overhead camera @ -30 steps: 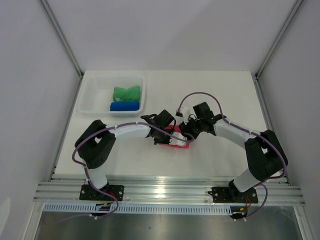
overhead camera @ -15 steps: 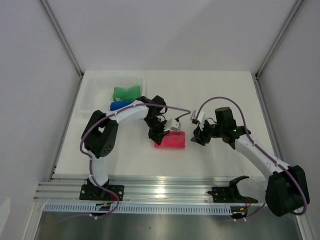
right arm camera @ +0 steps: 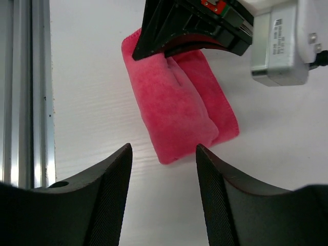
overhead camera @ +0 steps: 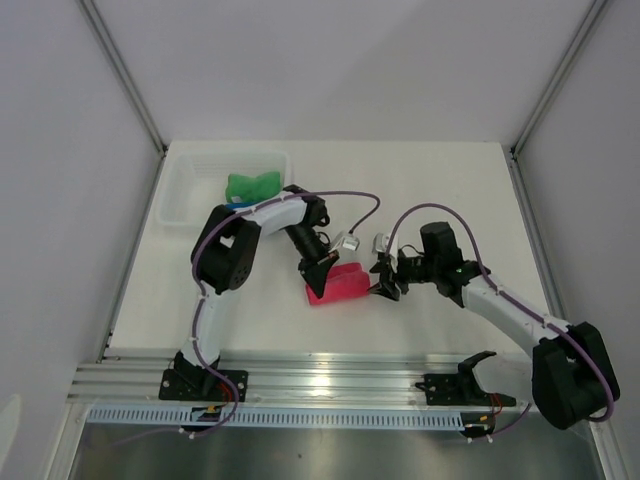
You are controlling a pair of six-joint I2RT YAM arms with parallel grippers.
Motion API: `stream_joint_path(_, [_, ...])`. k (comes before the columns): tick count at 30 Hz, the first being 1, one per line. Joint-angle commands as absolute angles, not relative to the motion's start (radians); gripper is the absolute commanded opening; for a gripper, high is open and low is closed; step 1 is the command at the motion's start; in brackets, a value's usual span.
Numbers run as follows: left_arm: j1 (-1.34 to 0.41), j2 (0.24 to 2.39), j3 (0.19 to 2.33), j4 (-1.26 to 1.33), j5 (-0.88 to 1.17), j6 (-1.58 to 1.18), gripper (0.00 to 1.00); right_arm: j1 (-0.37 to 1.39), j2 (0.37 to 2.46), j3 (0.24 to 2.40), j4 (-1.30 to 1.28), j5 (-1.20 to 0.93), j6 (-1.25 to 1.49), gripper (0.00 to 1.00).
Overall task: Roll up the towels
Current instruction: Roll the towel
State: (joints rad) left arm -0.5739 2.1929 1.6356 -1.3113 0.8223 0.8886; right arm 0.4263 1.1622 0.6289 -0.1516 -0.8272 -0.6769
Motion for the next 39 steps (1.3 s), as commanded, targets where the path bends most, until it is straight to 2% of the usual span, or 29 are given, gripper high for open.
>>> stream_joint_path(1, [-0.534,2.249,1.707,-1.443,0.943,0.865,0.05,0.439,1.227,0.69,-0.044,-0.855,-0.574,0.57])
stream_joint_path(15, [-0.526,2.255,1.709,-1.44,0.888,0.894,0.05,0.445,1.486,0.848,-0.164,-0.838,-0.965,0.62])
stream_joint_path(17, [-0.525,2.255,1.712,-1.445,0.887,0.897,0.05,0.44,1.532,0.883,-0.218,-0.866,-0.991,0.63])
stream_joint_path(18, [-0.523,2.255,1.707,-1.442,0.894,0.896,0.06,0.448,1.57,0.932,-0.391,-0.917,-1.111,0.63])
stream_joint_path(31, [-0.514,2.258,1.721,-1.445,0.903,0.9,0.1,0.532,1.664,1.019,-0.555,-0.723,-1.143,0.6])
stream_joint_path(35, [-0.508,2.253,1.712,-1.442,0.905,0.902,0.11,0.551,1.687,1.048,-0.594,-0.713,-1.111,0.57])
stream_joint_path(37, [-0.508,2.252,1.715,-1.443,0.905,0.902,0.11,0.563,1.71,1.081,-0.623,-0.71,-1.074,0.49])
stream_joint_path(39, [-0.508,2.25,1.71,-1.442,0.905,0.902,0.12,0.574,1.727,1.097,-0.66,-0.692,-1.033,0.33])
